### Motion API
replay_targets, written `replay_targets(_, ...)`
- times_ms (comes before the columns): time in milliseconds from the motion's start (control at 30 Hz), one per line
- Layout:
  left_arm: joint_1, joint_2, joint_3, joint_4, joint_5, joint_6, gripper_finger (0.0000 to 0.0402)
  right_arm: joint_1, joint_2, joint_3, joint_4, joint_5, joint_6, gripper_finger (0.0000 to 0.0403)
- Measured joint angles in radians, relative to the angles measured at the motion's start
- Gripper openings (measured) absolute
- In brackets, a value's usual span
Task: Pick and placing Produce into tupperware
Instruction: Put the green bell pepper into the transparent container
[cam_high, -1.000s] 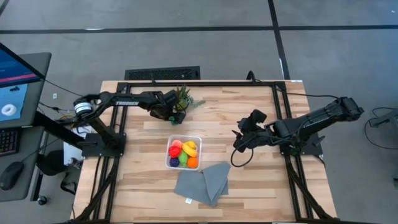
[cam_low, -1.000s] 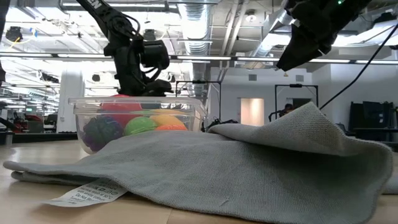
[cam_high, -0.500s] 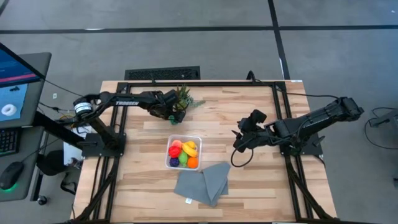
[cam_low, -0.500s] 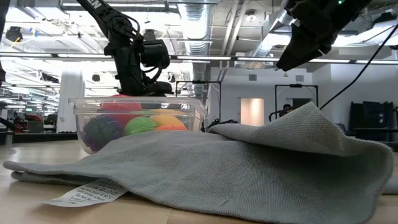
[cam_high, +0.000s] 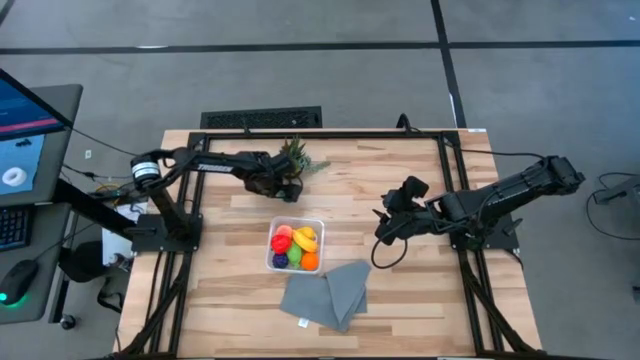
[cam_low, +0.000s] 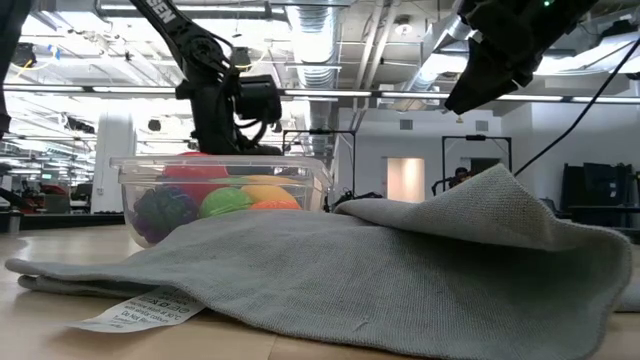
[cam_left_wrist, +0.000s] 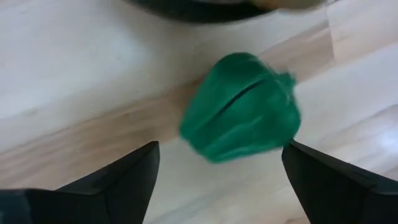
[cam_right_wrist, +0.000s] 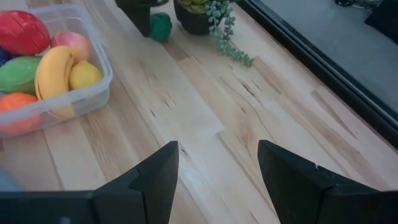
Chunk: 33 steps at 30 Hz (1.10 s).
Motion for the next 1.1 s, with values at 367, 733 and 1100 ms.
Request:
replay_targets(367, 0.002, 0.007, 0.086, -0.01, -0.022, 0.134, 0.0314, 0.0, 0.0, 0.0, -0.014, -0.017, 0.0, 0.0245)
replay_targets(733, 0.002, 0.007, 0.106, -0.026, -0.04, 0.175, 0.0314, 0.0, 0.0, 0.0, -0.014, -0.022, 0.0, 0.0245)
replay_targets(1100, -0.004, 0.007, 0.106, 0.008, 0.034, 0.169, 0.0314, 0.0, 0.0, 0.0, -0.015, -0.022, 0.0, 0.0245)
